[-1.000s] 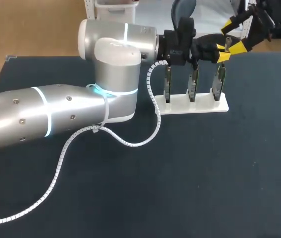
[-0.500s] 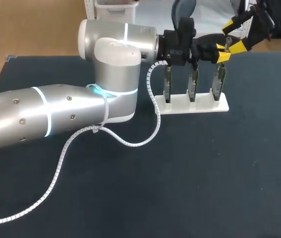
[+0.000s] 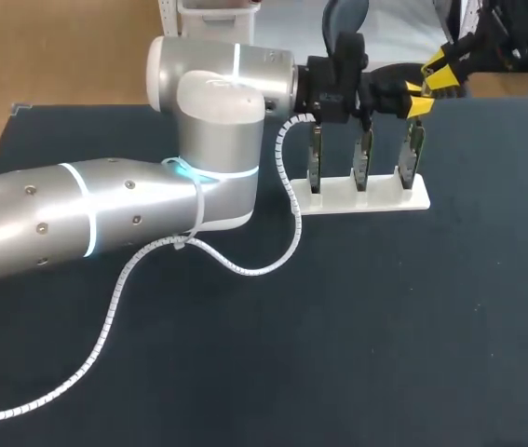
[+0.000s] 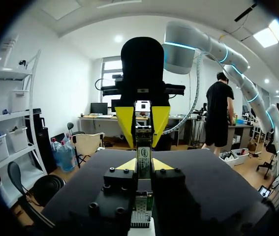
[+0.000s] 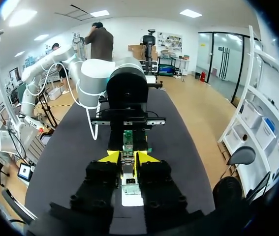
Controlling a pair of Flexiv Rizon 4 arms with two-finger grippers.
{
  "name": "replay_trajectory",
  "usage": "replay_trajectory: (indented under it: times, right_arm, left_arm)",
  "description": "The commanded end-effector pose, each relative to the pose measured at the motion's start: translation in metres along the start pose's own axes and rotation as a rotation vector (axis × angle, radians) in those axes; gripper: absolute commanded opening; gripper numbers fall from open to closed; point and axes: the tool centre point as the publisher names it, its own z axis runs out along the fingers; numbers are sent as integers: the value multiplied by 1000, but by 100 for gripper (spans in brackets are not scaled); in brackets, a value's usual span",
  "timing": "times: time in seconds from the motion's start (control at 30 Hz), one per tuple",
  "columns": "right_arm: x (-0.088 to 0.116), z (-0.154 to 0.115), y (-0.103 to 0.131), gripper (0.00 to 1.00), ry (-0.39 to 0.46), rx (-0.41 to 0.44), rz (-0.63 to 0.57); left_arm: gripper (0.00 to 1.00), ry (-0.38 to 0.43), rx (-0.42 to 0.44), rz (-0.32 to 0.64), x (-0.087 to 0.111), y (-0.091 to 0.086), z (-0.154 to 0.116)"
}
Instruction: Pick up the optical module with the left hand, and insert it into the network port with the right hand.
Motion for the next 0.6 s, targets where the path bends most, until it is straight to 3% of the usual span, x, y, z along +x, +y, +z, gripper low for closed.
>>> replay_trajectory:
  times: [0.03, 0.13, 0.17, 0.2, 0.6]
  right_arm:
    - [0, 0, 1, 0, 2, 4, 0]
    - [1, 0, 2, 0, 2, 1, 2]
    - [2, 0, 2, 0, 3, 0, 3]
    - [2, 0, 2, 0, 3, 0, 4]
    - [1, 3, 3, 0, -11, -5, 3]
  left_arm:
    - [0, 1, 4, 0, 0, 0, 2]
    - [0, 1, 4, 0, 0, 0, 2]
    - [40, 1, 4, 0, 0, 0, 2]
    - [100, 1, 4, 0, 0, 0, 2]
    - [100, -1, -3, -2, 0, 0, -2]
